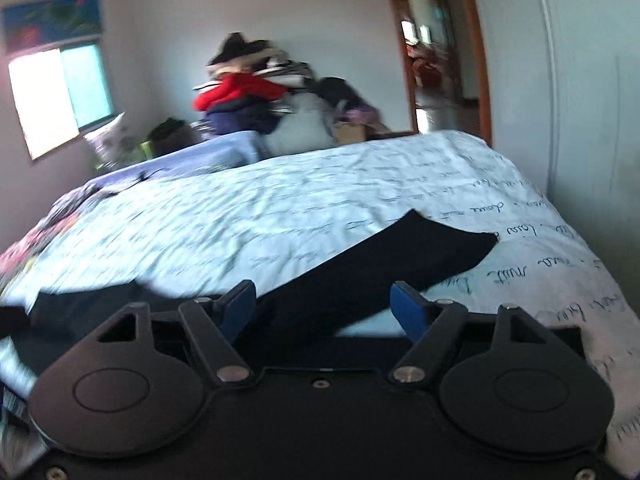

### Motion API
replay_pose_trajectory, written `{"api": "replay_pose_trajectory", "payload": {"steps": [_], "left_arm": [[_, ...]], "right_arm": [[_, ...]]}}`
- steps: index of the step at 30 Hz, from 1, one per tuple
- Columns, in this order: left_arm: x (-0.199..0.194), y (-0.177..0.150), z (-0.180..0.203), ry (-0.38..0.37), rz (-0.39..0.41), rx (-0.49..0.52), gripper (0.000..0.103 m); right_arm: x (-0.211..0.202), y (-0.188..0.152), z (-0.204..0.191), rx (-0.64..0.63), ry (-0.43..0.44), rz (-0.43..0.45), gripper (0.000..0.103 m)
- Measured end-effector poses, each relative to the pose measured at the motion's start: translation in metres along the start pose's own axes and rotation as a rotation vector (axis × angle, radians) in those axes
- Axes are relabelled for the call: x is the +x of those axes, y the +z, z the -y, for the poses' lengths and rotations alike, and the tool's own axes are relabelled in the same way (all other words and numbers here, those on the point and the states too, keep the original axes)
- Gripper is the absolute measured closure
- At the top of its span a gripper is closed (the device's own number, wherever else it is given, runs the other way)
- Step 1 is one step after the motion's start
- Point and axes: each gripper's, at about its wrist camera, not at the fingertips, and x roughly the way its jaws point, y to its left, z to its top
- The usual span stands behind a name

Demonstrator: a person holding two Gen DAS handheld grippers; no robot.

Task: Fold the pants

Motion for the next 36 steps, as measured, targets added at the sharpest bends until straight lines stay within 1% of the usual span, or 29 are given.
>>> {"api": "replay_pose_trajectory", "payload": {"steps": [2, 3, 5, 6, 8, 10, 11, 14, 17, 18, 20, 21, 22, 23, 24, 25, 27, 28, 32, 36], "left_arm": [[0.016, -0.003, -0.001, -0.022, -0.027, -0.020, 0.038], [0.023, -0.006, -0.006, -0.026, -0.041, -0.037, 0.039], [0.034, -0.007, -0.006, -0.044, -0.067, -0.066, 0.048], [0.037, -0.007, -0.007, -0.058, -0.075, -0.080, 0.050], [0.041, -0.007, -0.005, -0.083, -0.078, -0.099, 0.058], [0.042, -0.005, -0.005, -0.089, -0.069, -0.101, 0.061], [0.042, -0.005, -0.005, -0.093, -0.067, -0.104, 0.066], [0.044, -0.003, -0.005, -0.101, -0.064, -0.121, 0.070], [0.045, -0.002, -0.006, -0.109, -0.056, -0.127, 0.073], [0.045, -0.002, -0.005, -0.109, -0.053, -0.127, 0.074], [0.046, -0.001, -0.004, -0.110, -0.048, -0.125, 0.074], [0.045, -0.001, -0.004, -0.109, -0.046, -0.122, 0.074], [0.045, -0.001, -0.004, -0.109, -0.043, -0.121, 0.075], [0.045, -0.001, -0.004, -0.109, -0.040, -0.121, 0.075], [0.045, 0.000, -0.004, -0.107, -0.038, -0.120, 0.077], [0.045, -0.001, -0.004, -0.103, -0.035, -0.120, 0.085], [0.046, -0.001, -0.005, -0.095, -0.032, -0.122, 0.092], [0.043, -0.002, -0.006, -0.096, -0.020, -0.138, 0.098], [0.038, -0.004, -0.012, -0.109, -0.012, -0.177, 0.099], [0.034, -0.001, -0.011, -0.092, 0.017, -0.176, 0.100]], "right_arm": [[0.029, 0.012, 0.006, 0.005, -0.023, -0.017, 0.027], [0.041, 0.017, 0.010, 0.004, -0.045, -0.031, 0.027], [0.068, 0.029, 0.021, 0.003, -0.083, -0.055, 0.027], [0.082, 0.036, 0.025, 0.005, -0.109, -0.070, 0.027], [0.110, 0.049, 0.037, 0.012, -0.140, -0.095, 0.027], [0.135, 0.060, 0.046, 0.008, -0.187, -0.121, 0.027], [0.148, 0.066, 0.050, 0.005, -0.209, -0.130, 0.027], [0.178, 0.077, 0.060, -0.018, -0.261, -0.160, 0.027], [0.203, 0.082, 0.069, -0.019, -0.250, -0.203, 0.028], [0.209, 0.082, 0.072, -0.019, -0.267, -0.217, 0.028], [0.220, 0.082, 0.076, -0.020, -0.284, -0.244, 0.044], [0.225, 0.082, 0.078, -0.019, -0.272, -0.266, 0.066], [0.228, 0.081, 0.079, -0.016, -0.250, -0.289, 0.072], [0.227, 0.080, 0.080, -0.015, -0.245, -0.293, 0.075], [0.224, 0.080, 0.079, -0.024, -0.250, -0.284, 0.088], [0.220, 0.081, 0.078, -0.027, -0.246, -0.275, 0.093], [0.206, 0.084, 0.078, -0.015, -0.232, -0.233, 0.094], [0.198, 0.086, 0.077, -0.011, -0.223, -0.208, 0.094], [0.161, 0.094, 0.075, -0.012, -0.205, -0.122, 0.095], [0.118, 0.101, 0.082, 0.019, -0.189, -0.024, 0.095]]}}
